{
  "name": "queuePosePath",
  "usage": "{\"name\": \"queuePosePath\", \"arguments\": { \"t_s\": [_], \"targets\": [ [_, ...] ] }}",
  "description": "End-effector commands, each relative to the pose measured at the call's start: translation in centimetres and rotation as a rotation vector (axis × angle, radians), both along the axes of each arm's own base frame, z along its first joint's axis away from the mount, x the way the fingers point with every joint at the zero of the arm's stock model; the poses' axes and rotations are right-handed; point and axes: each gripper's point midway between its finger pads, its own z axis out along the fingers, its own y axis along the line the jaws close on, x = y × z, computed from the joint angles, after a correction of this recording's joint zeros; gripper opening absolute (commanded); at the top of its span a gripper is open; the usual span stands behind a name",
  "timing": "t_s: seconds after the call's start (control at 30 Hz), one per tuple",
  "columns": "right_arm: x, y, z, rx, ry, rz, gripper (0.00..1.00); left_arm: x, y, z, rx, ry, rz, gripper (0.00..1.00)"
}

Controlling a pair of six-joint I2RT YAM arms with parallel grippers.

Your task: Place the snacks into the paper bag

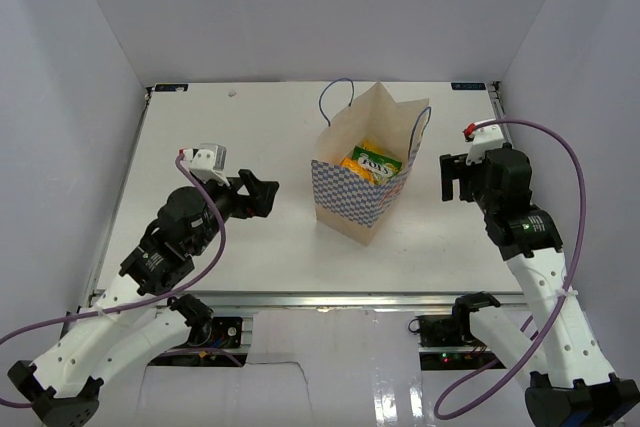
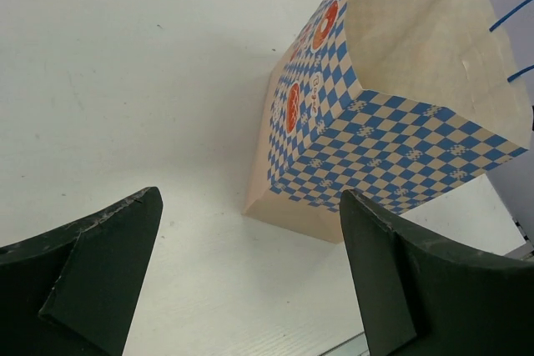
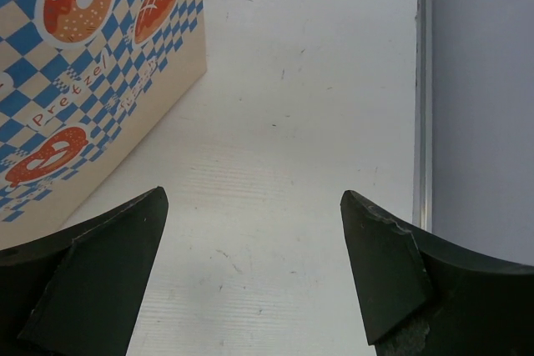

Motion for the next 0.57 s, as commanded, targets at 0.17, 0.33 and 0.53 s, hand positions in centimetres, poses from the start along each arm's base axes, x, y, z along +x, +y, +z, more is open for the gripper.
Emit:
{"name": "queuePosePath", "arguments": {
  "t_s": [0.17,0.33,0.53],
  "targets": [
    [-0.2,-2.0,0.8,-0.021,-0.068,-0.101,0.90,0.4,0.3,0.8,-0.024,-0.007,0.029,0.98],
    [0.1,-2.6,1.0,-0.066,-0.099,-0.115,0.90,0.6,-0.1,0.3,-0.012,0.005,0.021,0.98],
    [0.2,-2.4,1.1,-0.084,-0.119,-0.083,0.90,0.7,-0.5,0.1,-0.014,0.007,0.004,0.98]
  ]
}}
